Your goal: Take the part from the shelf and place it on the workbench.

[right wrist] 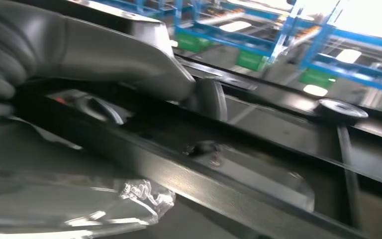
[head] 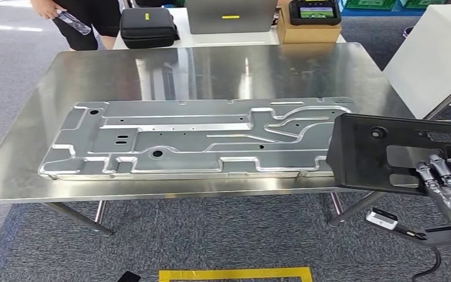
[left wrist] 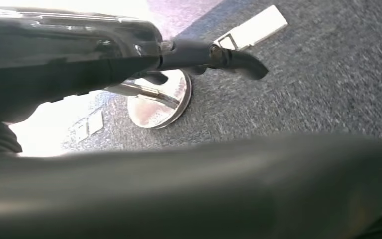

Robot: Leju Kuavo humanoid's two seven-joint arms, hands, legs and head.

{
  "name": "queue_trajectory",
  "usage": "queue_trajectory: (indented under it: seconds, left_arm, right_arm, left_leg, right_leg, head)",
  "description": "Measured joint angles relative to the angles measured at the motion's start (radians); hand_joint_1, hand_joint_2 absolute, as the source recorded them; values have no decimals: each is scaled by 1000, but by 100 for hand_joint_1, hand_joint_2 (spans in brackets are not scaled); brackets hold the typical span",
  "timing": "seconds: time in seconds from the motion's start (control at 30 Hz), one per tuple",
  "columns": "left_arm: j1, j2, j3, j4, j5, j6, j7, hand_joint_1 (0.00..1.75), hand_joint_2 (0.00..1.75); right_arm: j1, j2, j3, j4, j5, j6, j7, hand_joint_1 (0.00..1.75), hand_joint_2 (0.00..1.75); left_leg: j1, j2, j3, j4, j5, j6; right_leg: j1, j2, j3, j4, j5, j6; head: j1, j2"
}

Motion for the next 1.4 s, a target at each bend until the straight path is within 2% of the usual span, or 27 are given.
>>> queue_trajectory:
  seconds: [0.2,0.3,0.33,0.4,0.47,0.53,0.6,0.63,0.73,0.87,1.27,1.4]
  left_arm:
    - [-2,-1,-1,0,-1,-6,1,0,175]
    - [-1,-1,-1,0,-1,-8,2,0,175]
    - [-1,-1,-1,0,-1,-9,3,0,175]
    - [-1,-1,-1,0,-2,-11,6,0,175]
    - [-2,0,-1,0,-4,-14,11,0,175]
    - [-4,0,-2,0,-6,-16,15,0,175]
    - [-7,0,-4,0,-9,-17,17,0,175]
    - [-8,0,-6,0,-12,-17,18,0,175]
    - [-11,0,-11,0,-21,-17,18,0,175]
    - [-11,0,-18,0,-22,-18,19,0,175]
    - [-11,0,-26,0,-18,-24,20,0,175]
    - [-11,0,-28,0,-21,-31,26,0,175]
  right_arm:
    - [-29,-11,-23,46,0,0,41,175,175]
    - [-31,-43,-21,76,0,6,95,175,175]
    - [-31,-64,-15,86,0,15,135,175,175]
    - [-35,-132,20,107,1,50,281,175,175]
    - [-60,-239,108,131,2,109,538,175,175]
    - [-110,-360,253,159,2,156,821,175,175]
    - [-172,-452,417,195,2,171,977,175,175]
    - [-201,-485,493,215,3,173,1002,175,175]
    - [-268,-548,672,269,3,175,1008,175,175]
    - [-336,-566,794,328,3,174,984,175,175]
    - [-437,-566,896,400,2,165,953,175,175]
    - [-463,-564,909,418,2,169,912,175,175]
  left_leg:
    - [2,0,4,-1,-5,-2]
    - [2,0,6,-1,-6,-1]
    - [1,0,6,-1,-6,-1]
    - [0,0,7,-1,-5,-1]
    - [-1,0,7,-1,-5,0]
    - [0,0,9,-1,-5,1]
    - [1,2,12,-1,-5,1]
    - [2,2,14,-1,-4,1]
    - [3,0,15,-1,-4,1]
    - [4,-1,15,-2,-3,2]
    - [4,-1,14,-3,-3,1]
    - [4,-1,14,-3,-3,1]
  right_leg:
    - [2,0,11,-15,0,2]
    - [1,0,14,-17,2,5]
    - [1,0,14,-17,3,6]
    - [1,0,16,-18,4,8]
    - [0,0,16,-18,5,10]
    - [0,1,17,-18,5,11]
    - [1,3,19,-18,6,11]
    - [1,3,19,-18,6,11]
    - [2,-1,21,-18,6,12]
    - [4,-1,21,-18,5,12]
    - [4,0,20,-18,4,13]
    - [4,0,21,-18,4,13]
  head:
    - [0,0]
    - [0,0]
    - [0,0]
    - [0,0]
    - [0,0]
    - [0,0]
    - [0,0]
    - [0,0]
    - [0,0]
    - [0,0]
    - [0,0]
    - [0,0]
